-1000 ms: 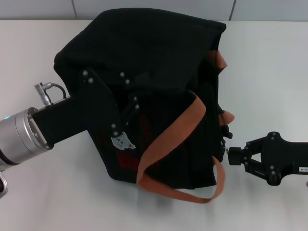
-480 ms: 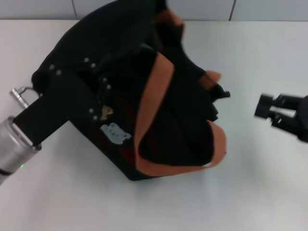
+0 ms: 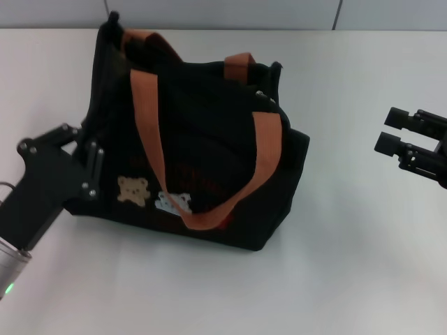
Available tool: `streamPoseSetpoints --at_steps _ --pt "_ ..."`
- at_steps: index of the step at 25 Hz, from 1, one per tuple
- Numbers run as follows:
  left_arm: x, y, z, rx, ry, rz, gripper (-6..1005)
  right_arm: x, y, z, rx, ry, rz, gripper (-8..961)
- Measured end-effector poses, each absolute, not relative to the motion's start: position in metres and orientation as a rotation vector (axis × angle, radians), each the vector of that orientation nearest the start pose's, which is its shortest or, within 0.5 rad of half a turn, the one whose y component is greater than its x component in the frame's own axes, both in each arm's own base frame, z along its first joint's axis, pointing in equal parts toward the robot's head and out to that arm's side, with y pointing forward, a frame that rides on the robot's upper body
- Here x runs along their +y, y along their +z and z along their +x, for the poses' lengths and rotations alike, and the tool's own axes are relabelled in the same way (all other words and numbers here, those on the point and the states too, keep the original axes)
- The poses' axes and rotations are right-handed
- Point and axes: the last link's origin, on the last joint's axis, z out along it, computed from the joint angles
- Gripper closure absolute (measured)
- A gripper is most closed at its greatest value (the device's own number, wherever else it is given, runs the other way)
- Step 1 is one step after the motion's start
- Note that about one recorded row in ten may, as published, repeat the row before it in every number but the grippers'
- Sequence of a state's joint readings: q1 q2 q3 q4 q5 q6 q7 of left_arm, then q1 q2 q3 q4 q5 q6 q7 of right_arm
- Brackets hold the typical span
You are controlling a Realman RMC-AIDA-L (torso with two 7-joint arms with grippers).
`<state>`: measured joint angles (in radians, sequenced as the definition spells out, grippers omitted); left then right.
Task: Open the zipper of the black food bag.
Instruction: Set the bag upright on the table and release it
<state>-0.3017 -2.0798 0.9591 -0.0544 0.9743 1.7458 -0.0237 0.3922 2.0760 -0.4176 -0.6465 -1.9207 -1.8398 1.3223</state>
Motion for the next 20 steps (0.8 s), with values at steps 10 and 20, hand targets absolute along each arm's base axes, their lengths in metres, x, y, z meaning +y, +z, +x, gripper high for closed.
streamPoseSetpoints --at_steps 10,20 --pt "0.224 -0.053 -0.295 -0.198 -1.012 -2.121 792 0.270 0.042 0.282 0.607 1.156 -2.544 309" --pt "0.220 -0.038 -0.288 -0.104 -1.119 -2.141 655 0.259 0.048 0.277 0.454 1.227 -2.559 301"
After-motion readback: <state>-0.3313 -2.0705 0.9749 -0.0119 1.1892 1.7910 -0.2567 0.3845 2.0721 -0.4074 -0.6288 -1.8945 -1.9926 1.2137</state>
